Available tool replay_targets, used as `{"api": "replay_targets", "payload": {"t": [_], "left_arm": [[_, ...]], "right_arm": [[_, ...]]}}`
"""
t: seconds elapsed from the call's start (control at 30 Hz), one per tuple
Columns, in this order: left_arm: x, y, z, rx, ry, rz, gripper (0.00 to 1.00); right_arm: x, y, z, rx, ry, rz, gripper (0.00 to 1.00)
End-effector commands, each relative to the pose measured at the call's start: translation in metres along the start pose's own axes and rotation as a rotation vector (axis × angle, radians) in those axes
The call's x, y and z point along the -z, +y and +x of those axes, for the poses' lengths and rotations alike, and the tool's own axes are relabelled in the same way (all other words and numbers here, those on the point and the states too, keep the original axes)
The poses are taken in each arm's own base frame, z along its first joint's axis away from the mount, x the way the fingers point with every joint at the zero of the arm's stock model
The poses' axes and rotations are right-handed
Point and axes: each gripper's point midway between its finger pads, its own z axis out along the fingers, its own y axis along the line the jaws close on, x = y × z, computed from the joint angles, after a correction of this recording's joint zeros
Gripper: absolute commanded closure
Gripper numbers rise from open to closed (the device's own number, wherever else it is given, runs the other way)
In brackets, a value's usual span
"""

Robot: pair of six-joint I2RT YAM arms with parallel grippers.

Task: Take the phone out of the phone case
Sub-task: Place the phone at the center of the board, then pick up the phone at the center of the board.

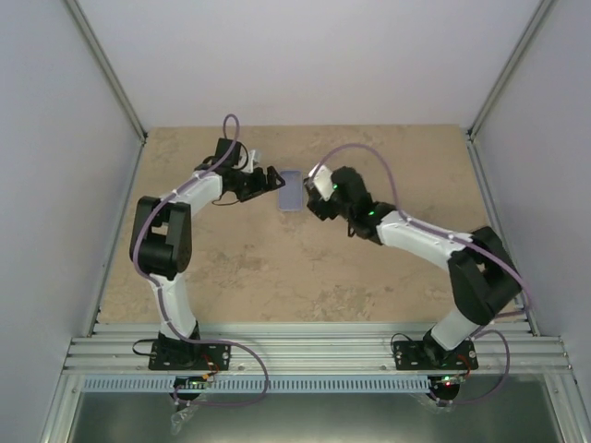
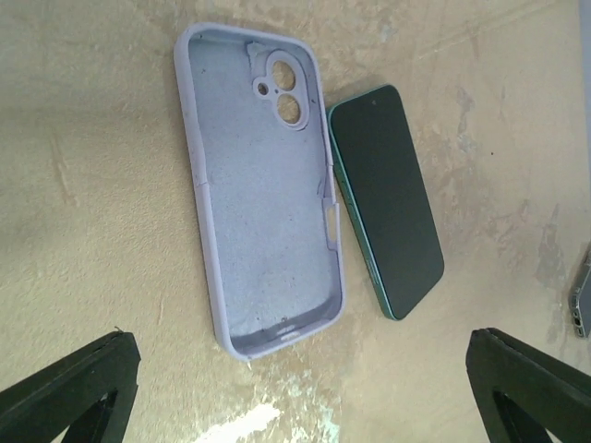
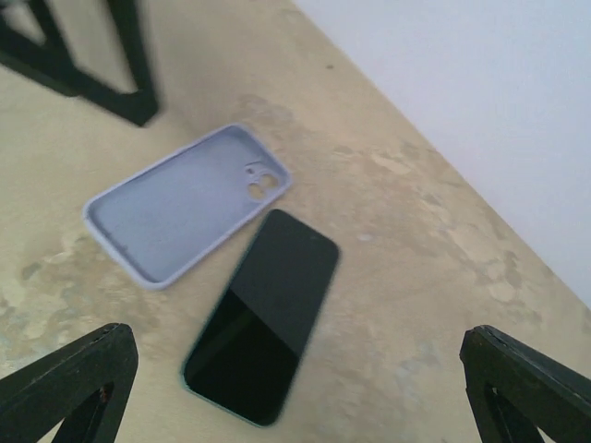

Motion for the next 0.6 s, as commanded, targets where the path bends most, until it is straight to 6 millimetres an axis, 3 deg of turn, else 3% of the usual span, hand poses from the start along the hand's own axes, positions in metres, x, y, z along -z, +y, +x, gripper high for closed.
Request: {"api": "replay_targets", "payload": {"t": [0.0,0.13,0.17,0.3,0.57], "left_arm": [[0.022,-0.002,-0.002,-0.068,-0.04,-0.052,0.01],[0.035,-0.005,-0.004,-0.105,-0.072,-0.077,0.01],[0.038,-0.005,-0.005,-0.111,-0.082,-0.085,0.01],[0.042,-0.005,-0.006,-0.117,-0.1,-0.097,0.0],[0.04,-0.008,-0.008,-0.1,-0.105,-0.081,0.01]], "right_arm": [[0.027,-0.036,0.002,-0.175,0.028,-0.082,0.02],[0.049,-0.09,0.026,-0.312,0.087,-0.035,0.02],[0.055,-0.109,0.039,-0.362,0.109,0.001,0.02],[0.085,-0.153,0.078,-0.497,0.17,0.086,0.02],[0.143,-0.199,0.187,-0.918,0.309,0.218,0.02]]}}
